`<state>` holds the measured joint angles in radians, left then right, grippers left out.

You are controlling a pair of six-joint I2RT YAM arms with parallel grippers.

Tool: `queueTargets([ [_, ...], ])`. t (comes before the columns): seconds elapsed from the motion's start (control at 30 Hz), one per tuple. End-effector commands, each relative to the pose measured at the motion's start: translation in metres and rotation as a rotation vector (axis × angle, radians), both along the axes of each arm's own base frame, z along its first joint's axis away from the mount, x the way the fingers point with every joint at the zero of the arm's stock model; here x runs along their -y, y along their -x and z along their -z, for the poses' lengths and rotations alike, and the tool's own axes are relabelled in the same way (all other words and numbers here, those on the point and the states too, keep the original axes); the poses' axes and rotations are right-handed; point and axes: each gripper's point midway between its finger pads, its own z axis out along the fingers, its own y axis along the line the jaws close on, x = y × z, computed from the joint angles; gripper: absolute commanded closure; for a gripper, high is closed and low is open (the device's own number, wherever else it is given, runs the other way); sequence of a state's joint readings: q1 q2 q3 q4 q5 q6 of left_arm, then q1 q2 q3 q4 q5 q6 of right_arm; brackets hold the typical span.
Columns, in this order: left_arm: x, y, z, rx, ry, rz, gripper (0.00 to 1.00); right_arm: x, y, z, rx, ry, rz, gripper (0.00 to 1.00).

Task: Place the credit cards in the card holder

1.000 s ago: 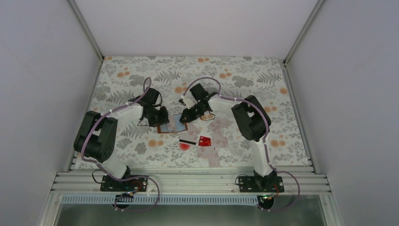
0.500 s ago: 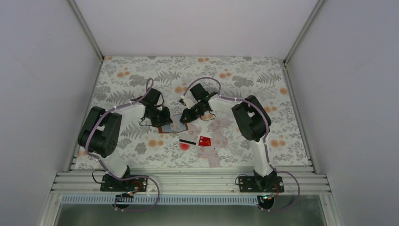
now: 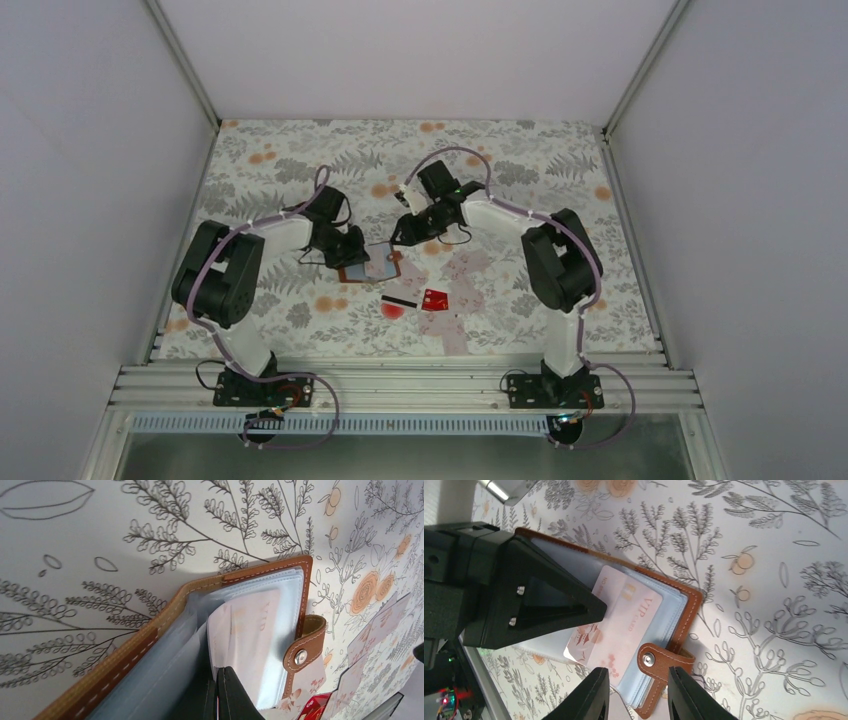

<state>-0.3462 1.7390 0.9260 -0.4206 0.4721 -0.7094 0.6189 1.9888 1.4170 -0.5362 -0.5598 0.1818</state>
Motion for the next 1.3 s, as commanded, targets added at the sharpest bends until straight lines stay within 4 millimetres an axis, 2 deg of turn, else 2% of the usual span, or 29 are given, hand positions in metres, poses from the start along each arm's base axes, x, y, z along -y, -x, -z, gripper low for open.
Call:
queueTargets([
  [0.0, -0.015, 0.027, 0.038, -0.131, -0.136, 0.01, 0.97, 0.008, 0.0, 0.021, -0.04, 0.026, 0.055, 0.69],
  [0.07, -0.012, 0.024, 0.037, -0.128, -0.132, 0.015, 0.96, 0.005, 0.002, 0.029, -0.071, 0.008, 0.05, 0.69],
  [0.13, -0.009, 0.022, 0.036, -0.124, -0.125, 0.014, 0.87, 0.002, 0.004, 0.038, -0.096, -0.001, 0.045, 0.69],
  [0.37, -0.008, 0.022, 0.035, -0.145, -0.13, -0.002, 0.73, -0.005, 0.005, 0.049, -0.145, -0.025, 0.041, 0.72],
  [0.63, 0.01, 0.007, 0.024, -0.132, -0.139, 0.026, 0.7, -0.015, 0.013, 0.043, -0.177, -0.087, 0.021, 0.75],
  [0.77, 0.004, 0.002, 0.013, -0.114, -0.195, 0.038, 0.59, -0.009, 0.005, 0.034, -0.121, -0.051, 0.031, 0.75],
  [0.87, -0.004, -0.002, -0.007, -0.066, -0.239, 0.053, 0.46, 0.002, -0.002, 0.025, -0.047, 0.006, 0.031, 0.73],
  [0.97, -0.006, -0.007, -0.03, -0.018, -0.248, 0.063, 0.41, 0.01, -0.004, 0.014, 0.012, 0.042, 0.024, 0.72],
  [1.03, -0.009, -0.012, -0.053, 0.034, -0.259, 0.061, 0.37, 0.014, -0.002, 0.01, 0.026, 0.055, 0.023, 0.71],
  [1.1, -0.014, -0.018, -0.079, 0.103, -0.284, 0.066, 0.24, 0.017, 0.0, 0.007, 0.031, 0.056, 0.026, 0.7],
  [1.2, -0.03, -0.016, -0.101, 0.158, -0.358, 0.108, 0.11, 0.017, 0.003, 0.003, 0.026, 0.049, 0.032, 0.7],
  [1.27, -0.053, -0.005, -0.101, 0.152, -0.436, 0.113, 0.12, 0.016, 0.003, 0.0, 0.022, 0.037, 0.033, 0.7],
])
